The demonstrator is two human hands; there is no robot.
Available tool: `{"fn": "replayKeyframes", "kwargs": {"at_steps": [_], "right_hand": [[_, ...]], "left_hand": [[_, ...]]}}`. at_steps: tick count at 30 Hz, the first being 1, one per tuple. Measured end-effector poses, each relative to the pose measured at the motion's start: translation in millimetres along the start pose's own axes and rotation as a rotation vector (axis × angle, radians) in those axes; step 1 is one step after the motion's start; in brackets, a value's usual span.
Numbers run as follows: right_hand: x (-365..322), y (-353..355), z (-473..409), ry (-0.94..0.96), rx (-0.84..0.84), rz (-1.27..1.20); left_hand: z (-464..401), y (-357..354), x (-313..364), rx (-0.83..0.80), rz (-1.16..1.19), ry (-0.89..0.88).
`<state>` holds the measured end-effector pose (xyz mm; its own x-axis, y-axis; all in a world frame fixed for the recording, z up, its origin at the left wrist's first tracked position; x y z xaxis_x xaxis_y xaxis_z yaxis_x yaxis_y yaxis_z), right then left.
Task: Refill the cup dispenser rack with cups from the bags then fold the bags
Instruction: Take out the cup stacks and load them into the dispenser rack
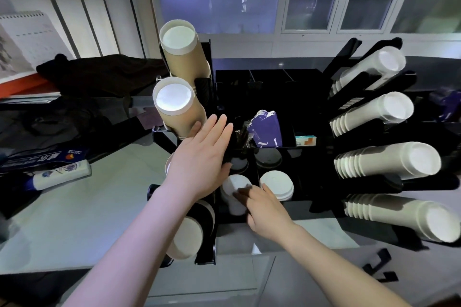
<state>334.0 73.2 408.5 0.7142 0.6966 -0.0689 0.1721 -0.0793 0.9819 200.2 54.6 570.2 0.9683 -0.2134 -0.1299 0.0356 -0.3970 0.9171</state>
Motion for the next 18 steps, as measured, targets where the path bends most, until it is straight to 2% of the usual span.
{"fn": "replayKeyframes", "kwargs": {"at_steps": [3, 5, 6, 8, 10, 11, 16, 18], "right_hand": [[10, 21, 15, -0.042, 0.232, -0.121], [27, 30, 29, -0.144, 0.363, -0.083], [35, 31, 35, -0.225, 0.348, -0.057], [51, 23, 46, -0.387, 0.181, -0.015], [58, 13, 54, -0.431, 0.050, -0.036], [58, 11, 56, -0.420, 0.044, -0.054], [62, 27, 69, -0.442, 0.323, -0.199], [70, 27, 86, -0.500, 0.373, -0.260]], "left_hand": [[7, 8, 4, 0.023, -0.038, -0.012], [15, 11, 10, 0.040, -0.015, -0.025], [18, 11, 14, 0.045, -0.004, -0.040], [23, 11, 22, 0.074, 0.005, -0.066], [26, 12, 29, 0.068, -0.006, -0.074], [27, 10, 32, 0.038, -0.014, -0.077], [27, -6, 47, -0.001, 0.011, -0.142], [27, -7, 57, -0.005, 0.063, -0.141]]}}
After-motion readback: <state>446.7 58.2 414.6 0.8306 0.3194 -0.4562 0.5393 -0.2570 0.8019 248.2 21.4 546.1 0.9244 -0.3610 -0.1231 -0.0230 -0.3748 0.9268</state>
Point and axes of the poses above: each hand's wrist, its own z-axis away from the middle knuckle, its own y-axis out of the back of the hand, x = y × z, the point moved 5 cm from there along -z, towards the middle knuckle, and after that the axes turned 9 degrees about y, right-handed, at the moved point
